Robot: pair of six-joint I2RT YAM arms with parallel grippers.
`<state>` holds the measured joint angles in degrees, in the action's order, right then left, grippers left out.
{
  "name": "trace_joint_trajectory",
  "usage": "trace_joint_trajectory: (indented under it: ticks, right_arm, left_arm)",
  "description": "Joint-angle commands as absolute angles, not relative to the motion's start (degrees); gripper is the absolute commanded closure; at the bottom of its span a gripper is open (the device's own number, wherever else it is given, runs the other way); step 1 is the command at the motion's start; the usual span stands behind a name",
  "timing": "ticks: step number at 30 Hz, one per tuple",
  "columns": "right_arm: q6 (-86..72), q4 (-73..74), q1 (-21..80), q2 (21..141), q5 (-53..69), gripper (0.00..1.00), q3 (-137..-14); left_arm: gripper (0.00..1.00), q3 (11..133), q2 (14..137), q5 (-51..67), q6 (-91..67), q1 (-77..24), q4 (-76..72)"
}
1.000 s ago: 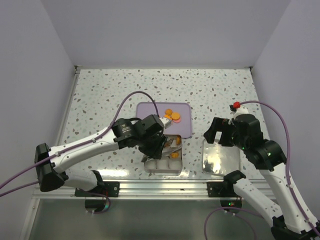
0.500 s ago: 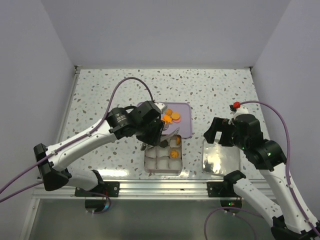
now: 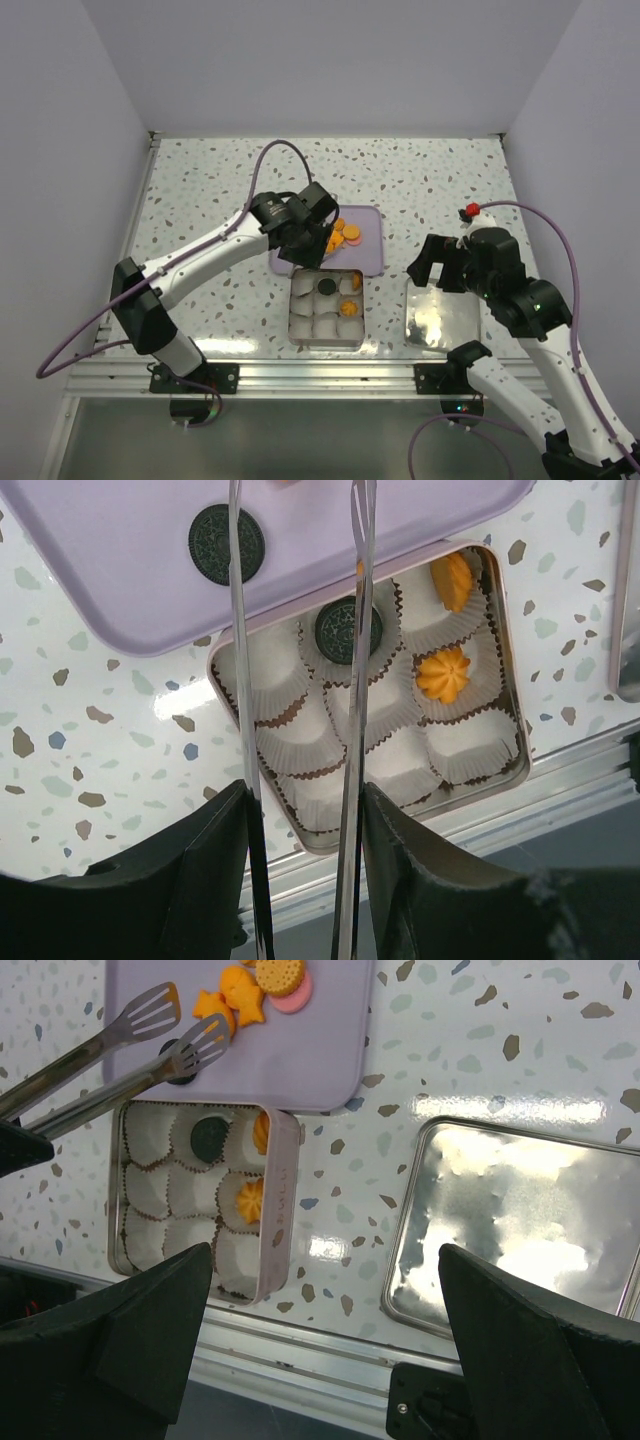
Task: Pack the cookies
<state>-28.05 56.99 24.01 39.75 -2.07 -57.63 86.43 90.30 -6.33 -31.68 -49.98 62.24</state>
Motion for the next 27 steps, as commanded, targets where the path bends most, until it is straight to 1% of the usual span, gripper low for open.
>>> trace_joint_trajectory:
  ticks: [1, 18, 27]
  right_arm:
    - [-27.6, 56.1, 24.2, 40.1, -3.0, 0.01, -59.0]
    - [-27.3, 55.5, 24.2, 40.7, -3.3, 0.01, -58.1]
    - [-27.2, 55.5, 24.2, 40.8, -3.7, 0.01, -58.2]
  left_arm:
    - [0.49, 90.0, 92.3, -8.3, -30.1, -49.6, 62.7]
    - [0.49, 90.9, 97.6, -9.6, -31.2, -49.4, 63.7]
    - [0.51, 91.4, 100.3, -9.7, -31.6, -48.6, 63.9]
